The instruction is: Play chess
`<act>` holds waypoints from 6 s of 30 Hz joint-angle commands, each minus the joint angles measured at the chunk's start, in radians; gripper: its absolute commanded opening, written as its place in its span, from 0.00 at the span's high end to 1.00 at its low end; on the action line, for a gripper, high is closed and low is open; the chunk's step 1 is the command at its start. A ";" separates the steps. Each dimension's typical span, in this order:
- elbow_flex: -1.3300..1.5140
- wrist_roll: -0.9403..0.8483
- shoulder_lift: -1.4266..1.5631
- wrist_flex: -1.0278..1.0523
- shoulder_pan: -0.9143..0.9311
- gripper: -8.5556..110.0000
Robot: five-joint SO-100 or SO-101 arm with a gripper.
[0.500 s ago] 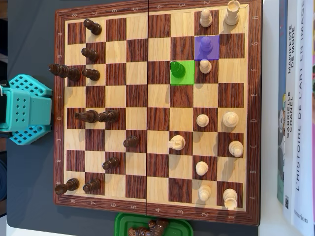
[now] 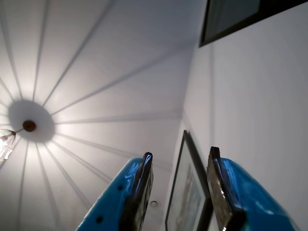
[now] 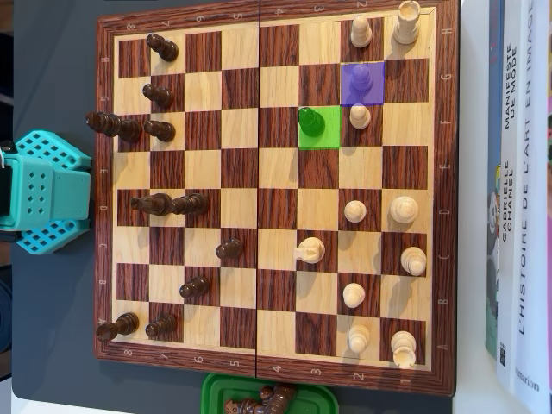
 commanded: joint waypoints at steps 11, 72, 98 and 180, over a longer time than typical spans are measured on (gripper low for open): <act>0.021 -0.005 -0.005 0.002 -0.006 0.79; -0.543 -0.123 -0.176 2.456 -0.322 0.79; -1.522 -0.130 -1.327 3.056 -0.331 0.79; -2.267 -0.133 -2.255 3.140 -0.371 0.79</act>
